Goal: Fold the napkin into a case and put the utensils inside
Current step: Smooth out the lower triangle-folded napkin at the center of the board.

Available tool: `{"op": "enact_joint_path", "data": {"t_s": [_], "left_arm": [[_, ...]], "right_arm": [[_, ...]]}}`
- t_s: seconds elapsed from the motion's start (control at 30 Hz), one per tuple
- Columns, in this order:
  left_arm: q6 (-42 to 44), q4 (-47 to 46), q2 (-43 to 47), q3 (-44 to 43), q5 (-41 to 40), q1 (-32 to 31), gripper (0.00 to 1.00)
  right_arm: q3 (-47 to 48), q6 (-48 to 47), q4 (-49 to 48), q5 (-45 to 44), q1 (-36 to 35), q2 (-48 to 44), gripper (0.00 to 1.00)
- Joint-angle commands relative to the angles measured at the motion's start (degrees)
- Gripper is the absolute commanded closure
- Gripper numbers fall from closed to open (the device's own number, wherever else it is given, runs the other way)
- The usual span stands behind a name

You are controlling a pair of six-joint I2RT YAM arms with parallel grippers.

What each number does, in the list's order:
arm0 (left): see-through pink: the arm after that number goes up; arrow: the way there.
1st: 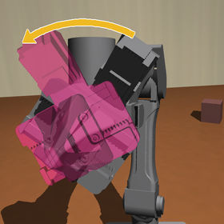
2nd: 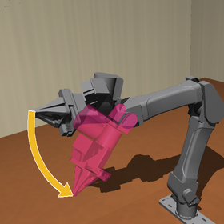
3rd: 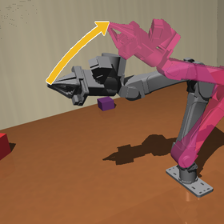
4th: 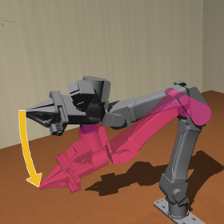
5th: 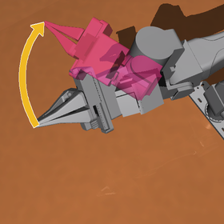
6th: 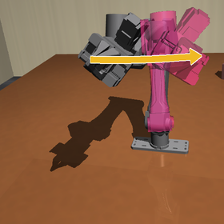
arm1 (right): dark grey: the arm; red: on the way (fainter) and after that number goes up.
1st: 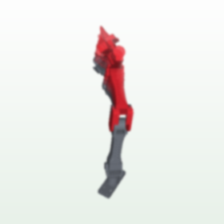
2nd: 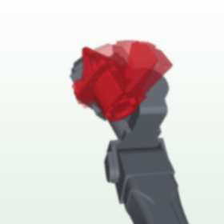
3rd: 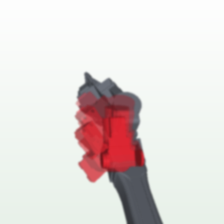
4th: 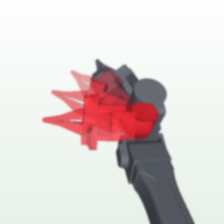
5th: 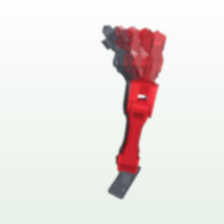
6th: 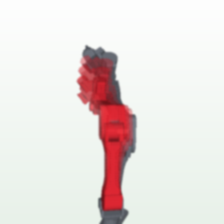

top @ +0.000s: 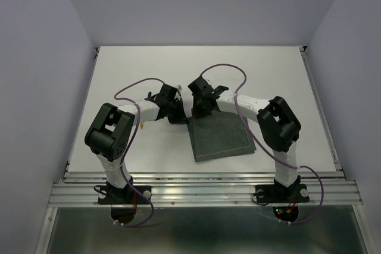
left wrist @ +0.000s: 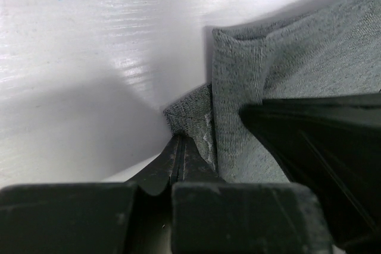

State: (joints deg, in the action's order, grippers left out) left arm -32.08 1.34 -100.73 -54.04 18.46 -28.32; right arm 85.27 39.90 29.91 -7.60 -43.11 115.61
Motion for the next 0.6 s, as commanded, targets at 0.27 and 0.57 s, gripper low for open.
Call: {"op": "enact_joint_path", "data": {"t_s": [0.27, 0.57], "left_arm": [[1.05, -0.9, -1.23, -1.95, -1.49, 0.1, 1.0], [0.96, -0.9, -1.4, -2.82, -1.58, 0.19, 1.0]], "right_arm": [[-1.6, 0.18, -2.4, 1.79, -2.58, -6.71, 0.99], [-1.43, 0.7, -2.31, 1.97, -3.64, -5.58, 0.99]]}}
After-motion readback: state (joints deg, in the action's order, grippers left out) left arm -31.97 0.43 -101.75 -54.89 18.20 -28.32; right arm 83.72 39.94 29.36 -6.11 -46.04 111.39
